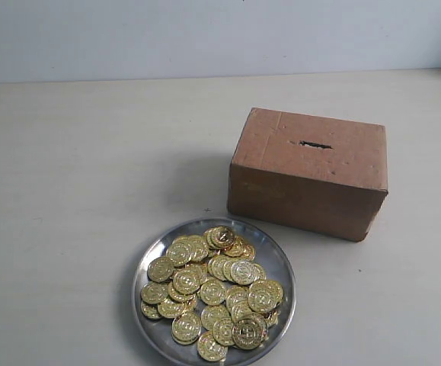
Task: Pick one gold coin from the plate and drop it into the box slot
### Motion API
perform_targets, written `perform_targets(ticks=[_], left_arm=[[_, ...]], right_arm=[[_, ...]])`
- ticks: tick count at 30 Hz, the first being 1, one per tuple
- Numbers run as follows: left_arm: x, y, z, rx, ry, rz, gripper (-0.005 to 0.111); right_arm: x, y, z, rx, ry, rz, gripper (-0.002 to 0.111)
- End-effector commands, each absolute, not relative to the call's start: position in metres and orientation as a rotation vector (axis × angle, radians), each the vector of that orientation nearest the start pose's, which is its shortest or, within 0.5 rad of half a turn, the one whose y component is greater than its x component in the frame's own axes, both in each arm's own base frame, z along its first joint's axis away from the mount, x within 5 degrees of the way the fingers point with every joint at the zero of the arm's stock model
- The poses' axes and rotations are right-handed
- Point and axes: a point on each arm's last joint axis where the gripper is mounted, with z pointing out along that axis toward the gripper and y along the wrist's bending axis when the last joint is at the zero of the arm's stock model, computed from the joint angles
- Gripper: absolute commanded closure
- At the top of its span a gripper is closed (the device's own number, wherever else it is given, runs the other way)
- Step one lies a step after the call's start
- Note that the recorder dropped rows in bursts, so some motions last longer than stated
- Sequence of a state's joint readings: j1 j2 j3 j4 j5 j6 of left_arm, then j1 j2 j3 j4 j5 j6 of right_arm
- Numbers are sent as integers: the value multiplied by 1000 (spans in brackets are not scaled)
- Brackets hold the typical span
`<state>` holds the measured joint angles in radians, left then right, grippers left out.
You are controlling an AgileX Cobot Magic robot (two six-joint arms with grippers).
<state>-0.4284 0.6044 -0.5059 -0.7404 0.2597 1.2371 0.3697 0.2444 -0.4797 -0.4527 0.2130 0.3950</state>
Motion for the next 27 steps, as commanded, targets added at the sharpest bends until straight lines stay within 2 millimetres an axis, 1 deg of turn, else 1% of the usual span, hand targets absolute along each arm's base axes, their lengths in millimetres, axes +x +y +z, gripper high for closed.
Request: perform_targets(ticks=[1,6,10,14,19,21,24,27], left_arm=[[90,-51,283,851,1553,-55,107],[73,-41,255,808,1553,-19,107],[66,-37,239,790,1552,-3,107],[64,-36,230,792,1560,-5,107],[64,-36,229,793,1562,-5,107],[63,-36,227,792,1566,-11,107],[59,-35,223,758,1544,-31,107],[53,-32,222,730,1489,-17,107]], right_arm=[[48,10,321,-250,1393,163,108],[47,8,297,-326,1395,44,108],[50,11,284,-352,1395,63,108],[50,12,282,-355,1393,65,108],[50,12,282,-354,1394,67,108],[50,13,282,-322,1406,116,108],[50,14,282,-234,1429,251,108],[48,16,282,-228,1390,288,108]])
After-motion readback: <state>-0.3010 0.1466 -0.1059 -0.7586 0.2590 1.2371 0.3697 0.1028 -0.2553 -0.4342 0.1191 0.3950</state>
